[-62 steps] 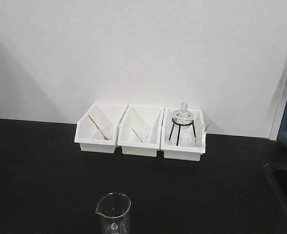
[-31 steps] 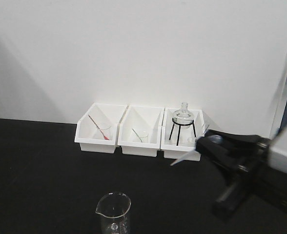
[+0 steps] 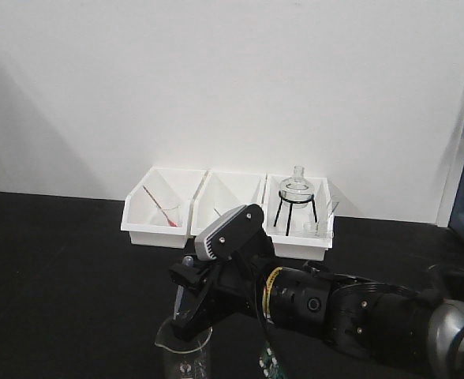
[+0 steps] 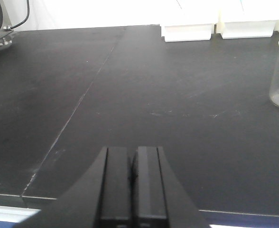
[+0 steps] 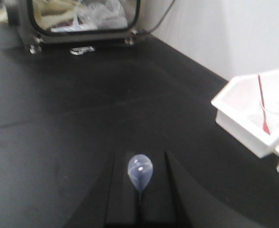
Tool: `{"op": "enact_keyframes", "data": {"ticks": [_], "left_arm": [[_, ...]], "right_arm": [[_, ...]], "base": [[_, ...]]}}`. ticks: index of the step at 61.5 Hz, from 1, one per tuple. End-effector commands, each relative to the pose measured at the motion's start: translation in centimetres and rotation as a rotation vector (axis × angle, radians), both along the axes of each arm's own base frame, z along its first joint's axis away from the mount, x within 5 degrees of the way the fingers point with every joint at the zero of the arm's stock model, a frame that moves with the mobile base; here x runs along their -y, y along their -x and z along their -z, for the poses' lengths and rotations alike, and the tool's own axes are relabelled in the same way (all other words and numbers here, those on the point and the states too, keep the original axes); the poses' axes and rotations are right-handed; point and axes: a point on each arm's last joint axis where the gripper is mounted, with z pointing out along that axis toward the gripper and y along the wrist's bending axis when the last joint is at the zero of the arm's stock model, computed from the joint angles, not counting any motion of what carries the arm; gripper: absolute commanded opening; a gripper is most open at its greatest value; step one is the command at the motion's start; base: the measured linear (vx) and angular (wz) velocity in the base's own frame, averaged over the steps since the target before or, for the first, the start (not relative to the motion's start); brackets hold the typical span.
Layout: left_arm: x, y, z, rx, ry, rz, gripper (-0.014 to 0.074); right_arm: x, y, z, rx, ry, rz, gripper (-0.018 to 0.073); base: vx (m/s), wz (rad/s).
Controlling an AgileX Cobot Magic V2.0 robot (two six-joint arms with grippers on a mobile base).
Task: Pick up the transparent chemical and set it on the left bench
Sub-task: 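Lower the pipette into the empty beaker with the right gripper, then open the right gripper and withdraw it from the beaker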
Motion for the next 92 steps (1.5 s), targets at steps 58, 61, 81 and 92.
{"op": "enact_keyframes", "data": {"ticks": [58,61,81,92], "left_arm": [[0.0,0.1,-0.3,0.081,0.014,0.001,-0.0003],[0.0,0.1,-0.3,0.081,0.014,0.001,-0.0003],[0.0,0.1,-0.3,0.081,0.014,0.001,-0.0003],[0.0,0.1,-0.3,0.081,0.014,0.001,-0.0003]], "right_arm": [[0.4,0.4,-1.4,-0.124,-0.131,0.055,0.0549],[1.1,1.6,-2.7,-0.100,-0.137,0.047,0.0544],[7.9,11.1,-6.8,-0.007,-0.155,0.115,0.0532],[10.0,14.6,-7.6,0.046,-0.190,0.111,0.0532]], "base": [[0.00,0.00],[0.00,0.00],[0.00,0.00],[0.00,0.00]]}}
